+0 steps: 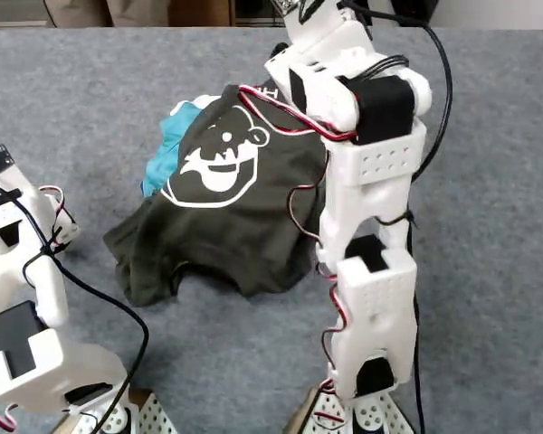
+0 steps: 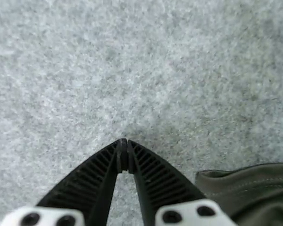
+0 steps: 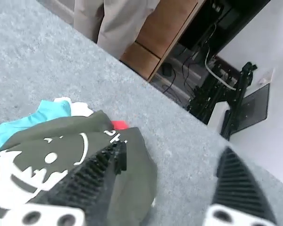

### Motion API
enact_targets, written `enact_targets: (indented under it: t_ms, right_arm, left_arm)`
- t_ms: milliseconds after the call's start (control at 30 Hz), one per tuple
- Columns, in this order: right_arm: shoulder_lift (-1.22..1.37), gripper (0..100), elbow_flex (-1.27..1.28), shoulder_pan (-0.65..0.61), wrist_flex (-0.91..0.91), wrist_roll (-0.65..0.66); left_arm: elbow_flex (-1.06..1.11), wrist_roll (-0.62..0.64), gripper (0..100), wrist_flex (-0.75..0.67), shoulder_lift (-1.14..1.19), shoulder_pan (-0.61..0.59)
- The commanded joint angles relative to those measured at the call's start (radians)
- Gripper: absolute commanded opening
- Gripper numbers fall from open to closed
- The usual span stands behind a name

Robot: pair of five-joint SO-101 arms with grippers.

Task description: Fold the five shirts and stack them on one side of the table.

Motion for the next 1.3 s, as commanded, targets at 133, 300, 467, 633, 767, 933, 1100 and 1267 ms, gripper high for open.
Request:
enact_targets:
  t_ms: [133,300,467,633,767,933,1100,1267]
  right_arm:
    - [-0.200,21.0,0.654,-0.200,0.003,-0.029]
    - [-0.216,21.0,0.932,-0.277,-0.054,-0.117]
    - [-0.185,21.0,1.086,-0.300,-0.150,-0.147]
    - [-0.114,20.6,1.107,-0.297,-0.187,-0.143]
    - [-0.064,13.2,1.106,-0.294,-0.189,-0.138]
    - [-0.050,3.0,1.106,-0.294,-0.189,-0.138]
    - [-0.107,0.5,1.064,-0.294,-0.175,-0.140]
    - [-0.179,0.5,0.895,-0.292,-0.074,-0.140]
  left_arm:
    - [-0.003,0.057,2,-0.003,-0.019,-0.009]
    - [-0.008,0.091,2,-0.003,-0.019,-0.046]
    - [-0.009,0.092,2,-0.003,-0.019,-0.038]
    - [-0.009,0.092,2,-0.003,-0.019,-0.038]
    - [-0.009,0.092,2,-0.003,-0.019,-0.038]
    - [-0.009,0.092,2,-0.003,-0.019,-0.038]
    - [-0.009,0.092,2,-0.005,-0.019,-0.038]
    - [-0.009,0.092,2,-0.005,-0.019,-0.038]
